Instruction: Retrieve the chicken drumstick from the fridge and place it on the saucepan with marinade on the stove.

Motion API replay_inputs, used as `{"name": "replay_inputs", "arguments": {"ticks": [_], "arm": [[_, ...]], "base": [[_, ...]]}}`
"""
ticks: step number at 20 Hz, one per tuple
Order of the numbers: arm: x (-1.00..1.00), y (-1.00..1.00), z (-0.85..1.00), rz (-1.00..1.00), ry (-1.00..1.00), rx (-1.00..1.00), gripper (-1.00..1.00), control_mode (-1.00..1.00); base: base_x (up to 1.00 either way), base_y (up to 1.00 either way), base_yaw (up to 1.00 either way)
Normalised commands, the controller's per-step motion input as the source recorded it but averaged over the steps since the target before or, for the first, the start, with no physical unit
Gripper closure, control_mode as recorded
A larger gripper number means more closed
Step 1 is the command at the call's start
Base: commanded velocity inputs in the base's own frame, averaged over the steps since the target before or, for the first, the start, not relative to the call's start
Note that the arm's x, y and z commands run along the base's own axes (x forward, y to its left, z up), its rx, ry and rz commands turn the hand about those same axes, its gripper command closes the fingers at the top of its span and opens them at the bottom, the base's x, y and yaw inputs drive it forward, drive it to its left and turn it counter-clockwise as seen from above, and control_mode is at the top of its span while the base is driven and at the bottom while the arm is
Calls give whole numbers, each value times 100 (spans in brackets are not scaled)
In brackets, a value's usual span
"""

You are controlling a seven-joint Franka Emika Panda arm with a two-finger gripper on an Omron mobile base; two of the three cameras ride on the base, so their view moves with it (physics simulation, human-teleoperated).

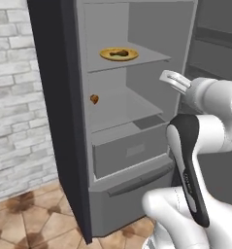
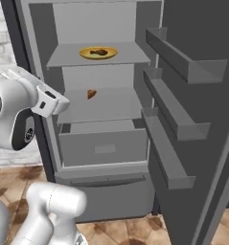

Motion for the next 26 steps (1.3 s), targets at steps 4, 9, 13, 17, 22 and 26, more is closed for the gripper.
{"name": "replay_inputs", "arguments": {"ticks": [4,9,13,17,22,26], "arm": [[0,0,0,0,0,0,-100,100],[0,0,0,0,0,0,-100,100],[0,0,0,0,0,0,-100,100],[0,0,0,0,0,0,-100,100],[0,0,0,0,0,0,-100,100],[0,0,0,0,0,0,-100,100]], "base": [[71,0,0],[73,0,0],[47,-18,-1],[40,-25,0],[48,-13,0],[68,0,0]]}}
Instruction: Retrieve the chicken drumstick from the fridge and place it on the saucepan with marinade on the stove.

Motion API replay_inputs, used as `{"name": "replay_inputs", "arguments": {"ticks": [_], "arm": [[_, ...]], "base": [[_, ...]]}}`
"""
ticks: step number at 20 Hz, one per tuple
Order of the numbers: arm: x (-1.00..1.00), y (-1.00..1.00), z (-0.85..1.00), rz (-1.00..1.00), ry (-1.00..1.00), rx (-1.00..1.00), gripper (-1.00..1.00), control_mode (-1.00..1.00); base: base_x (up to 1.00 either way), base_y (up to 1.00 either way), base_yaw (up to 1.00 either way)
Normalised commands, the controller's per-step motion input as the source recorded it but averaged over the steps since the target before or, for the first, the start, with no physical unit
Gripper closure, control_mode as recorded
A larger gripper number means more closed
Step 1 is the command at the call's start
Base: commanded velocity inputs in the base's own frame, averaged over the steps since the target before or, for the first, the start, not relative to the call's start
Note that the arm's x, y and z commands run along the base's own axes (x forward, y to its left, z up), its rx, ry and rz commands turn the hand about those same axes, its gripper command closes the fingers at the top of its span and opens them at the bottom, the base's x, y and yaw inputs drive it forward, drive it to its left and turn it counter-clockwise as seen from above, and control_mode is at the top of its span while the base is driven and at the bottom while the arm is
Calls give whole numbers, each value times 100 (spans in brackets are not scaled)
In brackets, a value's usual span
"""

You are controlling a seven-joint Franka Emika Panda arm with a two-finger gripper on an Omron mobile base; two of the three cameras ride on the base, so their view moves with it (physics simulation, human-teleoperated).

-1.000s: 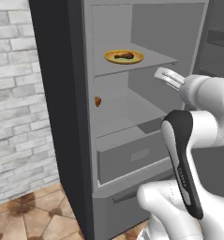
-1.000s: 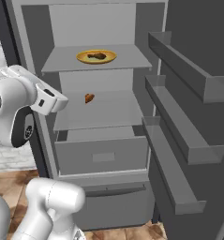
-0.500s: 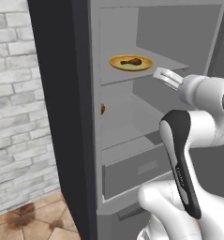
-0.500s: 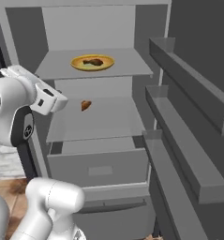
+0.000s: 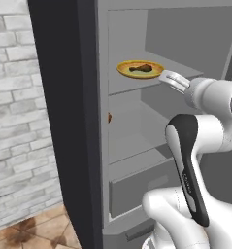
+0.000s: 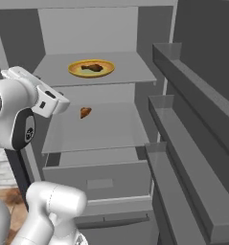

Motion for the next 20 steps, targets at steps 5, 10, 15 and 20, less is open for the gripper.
{"name": "replay_inputs", "arguments": {"ticks": [5,10,15,20], "arm": [[0,0,0,0,0,0,-100,100],[0,0,0,0,0,0,-100,100],[0,0,0,0,0,0,-100,100],[0,0,0,0,0,0,-100,100]], "base": [[58,-10,0],[55,-49,0],[52,-54,0],[51,-46,1]]}}
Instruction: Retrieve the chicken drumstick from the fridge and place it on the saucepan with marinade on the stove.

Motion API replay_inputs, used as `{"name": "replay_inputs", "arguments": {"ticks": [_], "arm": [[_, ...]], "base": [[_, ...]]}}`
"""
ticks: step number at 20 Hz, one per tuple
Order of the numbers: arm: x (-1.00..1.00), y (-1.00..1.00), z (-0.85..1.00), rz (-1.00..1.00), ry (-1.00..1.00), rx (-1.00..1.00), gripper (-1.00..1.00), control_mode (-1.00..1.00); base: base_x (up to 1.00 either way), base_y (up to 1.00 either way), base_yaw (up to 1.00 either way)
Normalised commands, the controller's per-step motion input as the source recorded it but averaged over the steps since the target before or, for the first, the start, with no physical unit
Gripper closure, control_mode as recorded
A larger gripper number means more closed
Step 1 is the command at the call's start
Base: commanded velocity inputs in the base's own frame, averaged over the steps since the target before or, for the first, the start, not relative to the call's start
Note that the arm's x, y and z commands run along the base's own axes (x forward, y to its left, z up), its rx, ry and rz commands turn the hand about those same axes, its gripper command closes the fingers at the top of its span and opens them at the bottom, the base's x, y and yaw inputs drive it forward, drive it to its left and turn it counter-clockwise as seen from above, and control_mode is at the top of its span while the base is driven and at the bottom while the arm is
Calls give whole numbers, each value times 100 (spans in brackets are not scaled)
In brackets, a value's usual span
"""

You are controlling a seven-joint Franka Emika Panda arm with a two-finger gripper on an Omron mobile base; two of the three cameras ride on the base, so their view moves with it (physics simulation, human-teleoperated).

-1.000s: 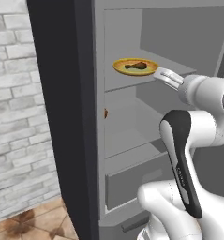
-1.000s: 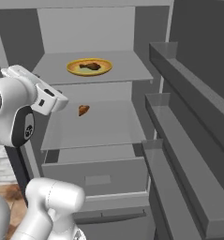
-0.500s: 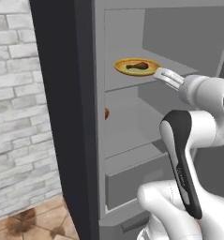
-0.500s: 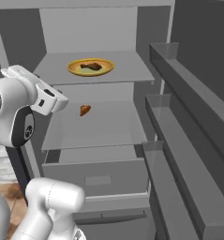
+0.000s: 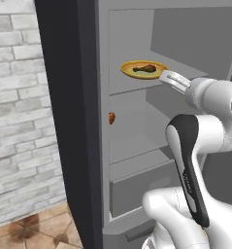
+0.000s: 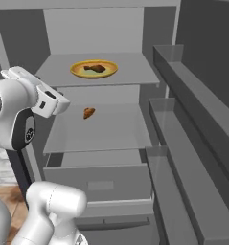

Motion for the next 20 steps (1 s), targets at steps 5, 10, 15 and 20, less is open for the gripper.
{"name": "replay_inputs", "arguments": {"ticks": [5,10,15,20], "arm": [[0,0,0,0,0,0,-100,100],[0,0,0,0,0,0,-100,100],[0,0,0,0,0,0,-100,100],[0,0,0,0,0,0,-100,100]], "base": [[50,-29,2],[41,12,0],[48,40,-1],[14,0,-10]]}}
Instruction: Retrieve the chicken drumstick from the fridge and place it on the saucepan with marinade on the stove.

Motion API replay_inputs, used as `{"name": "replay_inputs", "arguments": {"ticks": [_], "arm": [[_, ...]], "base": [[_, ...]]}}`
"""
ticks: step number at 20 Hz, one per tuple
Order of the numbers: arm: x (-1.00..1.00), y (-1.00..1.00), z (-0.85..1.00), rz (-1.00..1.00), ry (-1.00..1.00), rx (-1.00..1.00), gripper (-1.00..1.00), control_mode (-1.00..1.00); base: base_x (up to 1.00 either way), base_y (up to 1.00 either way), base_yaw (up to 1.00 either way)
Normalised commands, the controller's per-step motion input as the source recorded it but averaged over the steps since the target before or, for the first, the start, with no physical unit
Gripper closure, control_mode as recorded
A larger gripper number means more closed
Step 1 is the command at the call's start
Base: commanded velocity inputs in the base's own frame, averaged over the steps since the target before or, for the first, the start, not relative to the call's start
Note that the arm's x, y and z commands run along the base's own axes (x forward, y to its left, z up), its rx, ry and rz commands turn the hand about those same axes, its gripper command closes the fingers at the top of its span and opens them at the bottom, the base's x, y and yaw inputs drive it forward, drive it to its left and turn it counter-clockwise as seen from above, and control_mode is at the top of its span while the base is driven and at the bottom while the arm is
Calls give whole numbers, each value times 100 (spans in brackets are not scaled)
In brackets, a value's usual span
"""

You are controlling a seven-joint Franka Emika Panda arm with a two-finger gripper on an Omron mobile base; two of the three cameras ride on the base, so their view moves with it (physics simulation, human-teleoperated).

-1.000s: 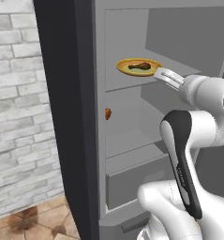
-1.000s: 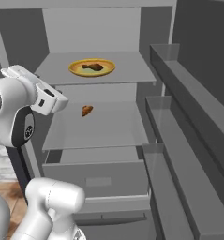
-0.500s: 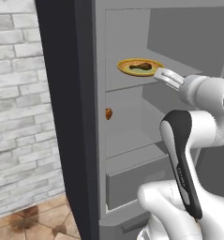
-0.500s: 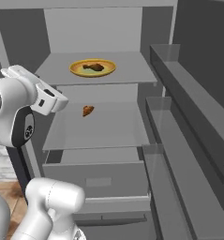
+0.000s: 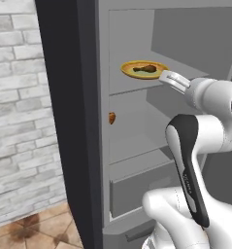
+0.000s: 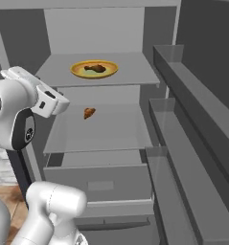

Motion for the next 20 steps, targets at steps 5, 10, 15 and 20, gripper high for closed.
{"name": "replay_inputs", "arguments": {"ticks": [5,10,15,20], "arm": [[0,0,0,0,0,0,-100,100],[0,0,0,0,0,0,-100,100],[0,0,0,0,0,0,-100,100],[0,0,0,0,0,0,-100,100]], "base": [[16,-14,-10],[18,-19,-7],[7,-24,0],[8,-15,1]]}}
